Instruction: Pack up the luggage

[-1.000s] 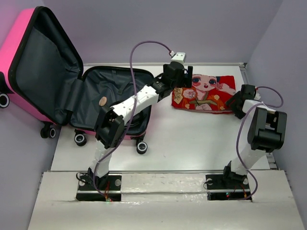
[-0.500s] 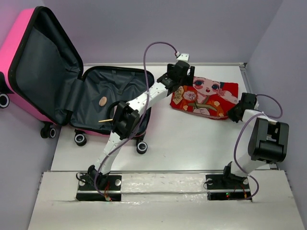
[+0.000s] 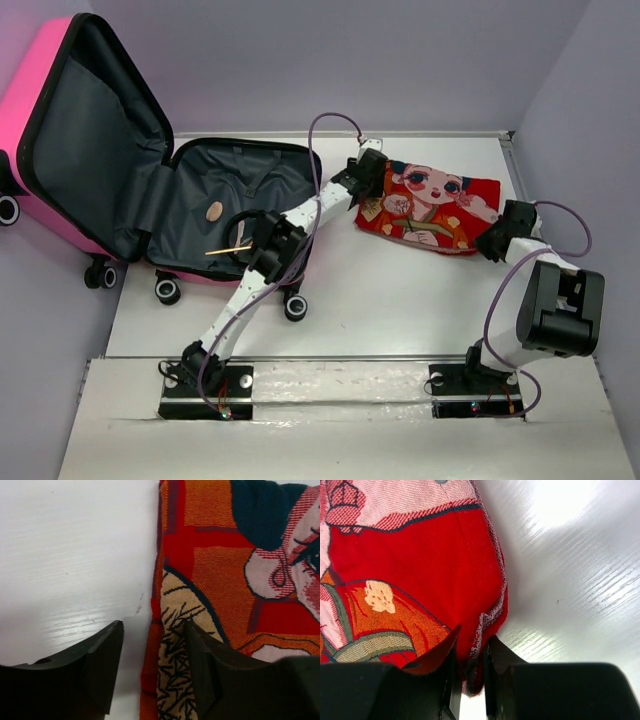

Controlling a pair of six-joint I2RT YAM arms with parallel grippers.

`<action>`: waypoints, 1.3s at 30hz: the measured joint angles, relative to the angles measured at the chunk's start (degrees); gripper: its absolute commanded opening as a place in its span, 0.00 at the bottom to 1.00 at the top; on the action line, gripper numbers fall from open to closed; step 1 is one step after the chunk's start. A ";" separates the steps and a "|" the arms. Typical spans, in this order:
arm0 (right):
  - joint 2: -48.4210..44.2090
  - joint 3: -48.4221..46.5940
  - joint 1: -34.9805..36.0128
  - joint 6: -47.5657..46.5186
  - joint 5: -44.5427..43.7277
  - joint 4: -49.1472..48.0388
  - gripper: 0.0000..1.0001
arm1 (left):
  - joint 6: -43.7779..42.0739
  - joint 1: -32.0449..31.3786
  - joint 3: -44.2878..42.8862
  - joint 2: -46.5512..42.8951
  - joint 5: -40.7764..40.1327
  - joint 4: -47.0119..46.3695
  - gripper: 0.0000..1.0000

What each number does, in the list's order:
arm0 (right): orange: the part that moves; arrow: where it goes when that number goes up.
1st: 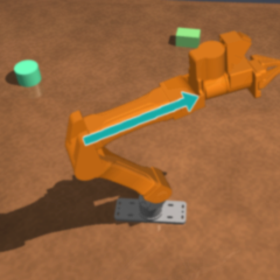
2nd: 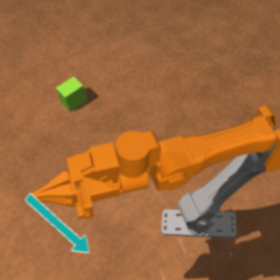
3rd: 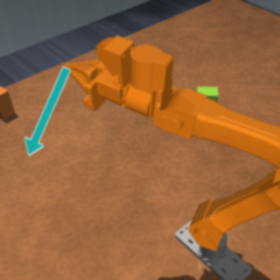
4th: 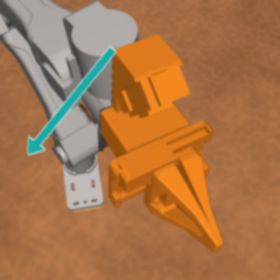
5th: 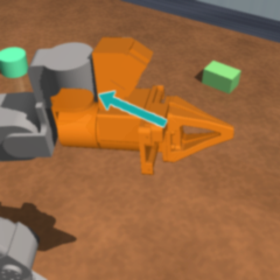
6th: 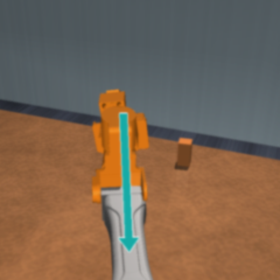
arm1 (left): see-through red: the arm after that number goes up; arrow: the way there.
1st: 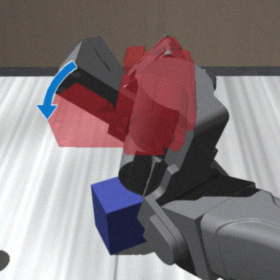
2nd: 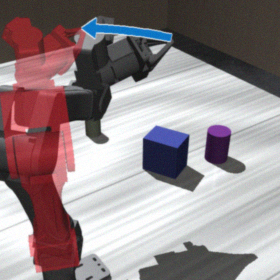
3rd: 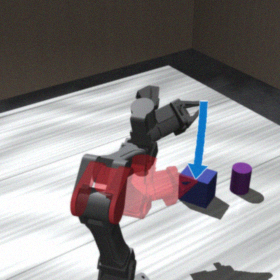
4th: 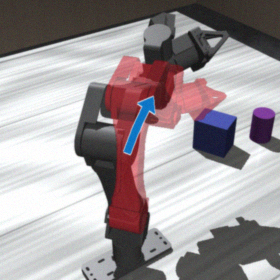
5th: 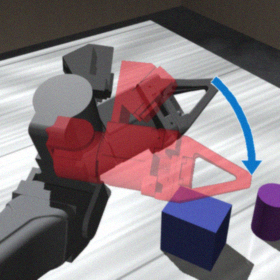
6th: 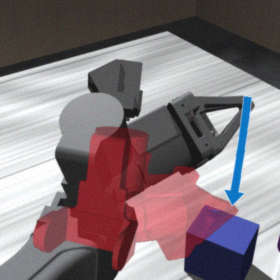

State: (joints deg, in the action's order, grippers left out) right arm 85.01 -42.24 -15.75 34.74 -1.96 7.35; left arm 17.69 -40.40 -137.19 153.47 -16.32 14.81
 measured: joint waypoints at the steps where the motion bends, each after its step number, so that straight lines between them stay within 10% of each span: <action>1: -0.24 0.00 0.00 -0.04 0.02 -0.02 0.15 | 0.02 -0.09 0.00 0.00 0.31 -0.33 0.52; 4: -0.61 0.00 0.00 -0.04 0.07 0.00 0.15 | 0.63 -0.37 0.02 0.02 1.68 -1.16 0.06; 9: -0.55 0.00 -0.02 -0.20 0.28 -0.07 0.15 | 2.29 -0.81 5.33 -1.66 2.71 -6.64 0.06; 15: 3.21 -2.19 -0.02 -0.74 0.28 -0.04 0.25 | 6.38 -1.18 34.71 -18.32 3.39 -16.59 0.06; 16: 3.98 -2.97 -0.02 -0.85 0.42 0.04 0.30 | 7.04 -1.49 38.58 -20.74 3.26 -17.22 0.07; 19: 5.79 -5.03 -0.02 -1.14 0.57 -0.09 0.56 | 8.87 -2.93 48.41 -26.95 2.62 -19.37 0.74; 22: 6.23 -5.66 -0.04 -1.40 0.85 -0.24 0.73 | 10.05 -4.26 51.39 -28.85 2.05 -20.26 0.99; 39: 5.03 -3.69 -0.02 -1.73 4.94 -0.70 0.79 | 10.16 -0.37 37.77 -22.93 -1.64 -16.48 0.99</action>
State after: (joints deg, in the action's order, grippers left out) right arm 90.04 -45.93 -15.77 33.01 2.98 6.66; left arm 27.86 -40.77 -99.42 130.54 -17.96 -1.67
